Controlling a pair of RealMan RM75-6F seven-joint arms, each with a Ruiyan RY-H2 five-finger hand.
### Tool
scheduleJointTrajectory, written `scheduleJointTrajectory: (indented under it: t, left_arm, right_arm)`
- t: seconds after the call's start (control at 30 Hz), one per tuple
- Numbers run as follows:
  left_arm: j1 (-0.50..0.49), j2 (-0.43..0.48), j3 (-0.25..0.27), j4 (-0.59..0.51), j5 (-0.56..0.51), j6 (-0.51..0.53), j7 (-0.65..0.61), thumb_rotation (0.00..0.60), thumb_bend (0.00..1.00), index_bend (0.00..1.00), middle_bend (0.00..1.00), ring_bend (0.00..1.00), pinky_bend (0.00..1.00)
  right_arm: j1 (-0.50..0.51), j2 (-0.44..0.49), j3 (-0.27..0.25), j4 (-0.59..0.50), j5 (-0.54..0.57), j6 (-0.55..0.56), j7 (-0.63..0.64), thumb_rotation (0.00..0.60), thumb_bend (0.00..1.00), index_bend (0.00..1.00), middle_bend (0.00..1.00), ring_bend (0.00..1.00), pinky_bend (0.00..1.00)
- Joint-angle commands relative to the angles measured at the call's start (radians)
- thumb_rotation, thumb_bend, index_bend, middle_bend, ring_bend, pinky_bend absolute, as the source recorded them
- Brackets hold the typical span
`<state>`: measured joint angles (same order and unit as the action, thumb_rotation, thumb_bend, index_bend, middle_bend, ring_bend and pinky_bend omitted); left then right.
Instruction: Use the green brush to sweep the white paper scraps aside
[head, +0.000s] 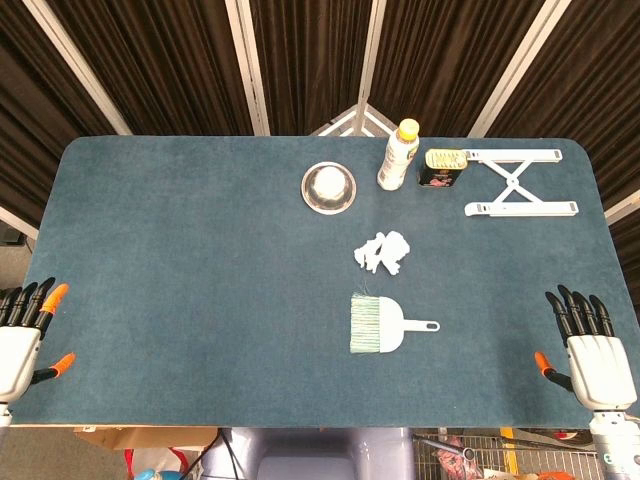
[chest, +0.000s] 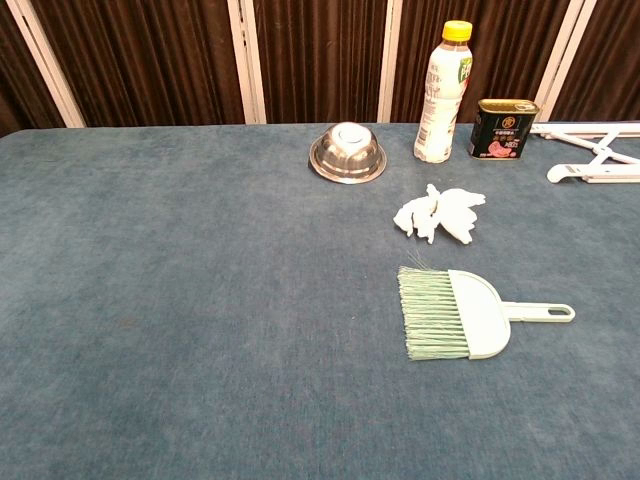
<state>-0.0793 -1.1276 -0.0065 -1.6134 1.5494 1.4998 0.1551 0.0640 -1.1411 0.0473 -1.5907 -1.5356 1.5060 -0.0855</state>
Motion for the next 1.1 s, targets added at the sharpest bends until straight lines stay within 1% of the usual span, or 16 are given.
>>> scheduleJointTrajectory:
  t: [0.03, 0.4, 0.7, 0.8, 0.83, 0.87, 0.9, 0.93, 1.0, 1.03, 1.1]
  left_arm:
    - [-0.002, 0.002, -0.001, -0.002, -0.003, -0.004, -0.001, 0.600, 0.00, 0.00, 0.00, 0.00, 0.01]
    - [-0.002, 0.004, -0.004, -0.007, -0.004, -0.001, -0.008, 0.600, 0.00, 0.00, 0.00, 0.00, 0.02]
    - [-0.001, 0.005, -0.004, -0.009, -0.003, 0.001, -0.009, 0.600, 0.00, 0.00, 0.00, 0.00, 0.02]
    - [0.000, 0.004, -0.003, -0.012, 0.000, 0.003, -0.006, 0.600, 0.00, 0.00, 0.00, 0.00, 0.02]
    - [0.000, 0.003, -0.002, -0.011, 0.002, 0.004, -0.006, 0.600, 0.00, 0.00, 0.00, 0.00, 0.01]
    - [0.000, 0.003, -0.001, -0.011, 0.003, 0.004, -0.005, 0.600, 0.00, 0.00, 0.00, 0.00, 0.02]
    - [0.000, 0.003, -0.002, -0.010, 0.003, 0.004, -0.005, 0.600, 0.00, 0.00, 0.00, 0.00, 0.02]
    - [0.000, 0.002, -0.002, -0.010, 0.003, 0.005, -0.005, 0.600, 0.00, 0.00, 0.00, 0.00, 0.02]
    - [0.000, 0.002, -0.004, -0.011, 0.003, 0.008, -0.010, 0.600, 0.00, 0.00, 0.00, 0.00, 0.02]
    - [0.000, 0.001, -0.005, -0.010, 0.003, 0.010, -0.012, 0.600, 0.00, 0.00, 0.00, 0.00, 0.01]
    - [0.000, 0.000, -0.007, -0.009, 0.004, 0.011, -0.013, 0.600, 0.00, 0.00, 0.00, 0.00, 0.02]
  right_arm:
    - [0.000, 0.000, 0.000, 0.000, 0.003, -0.004, 0.001, 0.600, 0.29, 0.00, 0.00, 0.00, 0.00]
    - [-0.004, 0.002, -0.004, -0.005, -0.001, -0.002, 0.002, 0.600, 0.29, 0.00, 0.00, 0.00, 0.00]
    - [0.007, 0.011, -0.010, -0.018, -0.001, -0.031, 0.018, 0.600, 0.29, 0.00, 0.00, 0.00, 0.00]
    - [0.018, 0.011, -0.003, -0.021, 0.002, -0.044, 0.033, 0.600, 0.29, 0.00, 0.00, 0.00, 0.00]
    - [0.024, 0.010, 0.001, -0.022, 0.005, -0.049, 0.038, 0.600, 0.29, 0.00, 0.03, 0.04, 0.04]
    - [0.032, 0.010, 0.009, -0.024, 0.009, -0.057, 0.045, 0.600, 0.29, 0.00, 0.08, 0.10, 0.11]
    - [0.039, 0.009, 0.015, -0.026, 0.010, -0.061, 0.051, 0.600, 0.29, 0.00, 0.21, 0.24, 0.27]
    - [0.050, 0.006, 0.027, -0.027, 0.012, -0.064, 0.056, 0.600, 0.29, 0.00, 0.38, 0.43, 0.46]
    - [0.074, -0.004, 0.048, -0.020, 0.011, -0.075, 0.062, 0.600, 0.29, 0.04, 0.59, 0.65, 0.67]
    - [0.094, -0.012, 0.060, -0.013, 0.013, -0.091, 0.062, 0.600, 0.29, 0.09, 0.70, 0.76, 0.75]
    - [0.116, -0.021, 0.071, -0.008, 0.019, -0.117, 0.052, 0.600, 0.29, 0.15, 0.79, 0.85, 0.82]
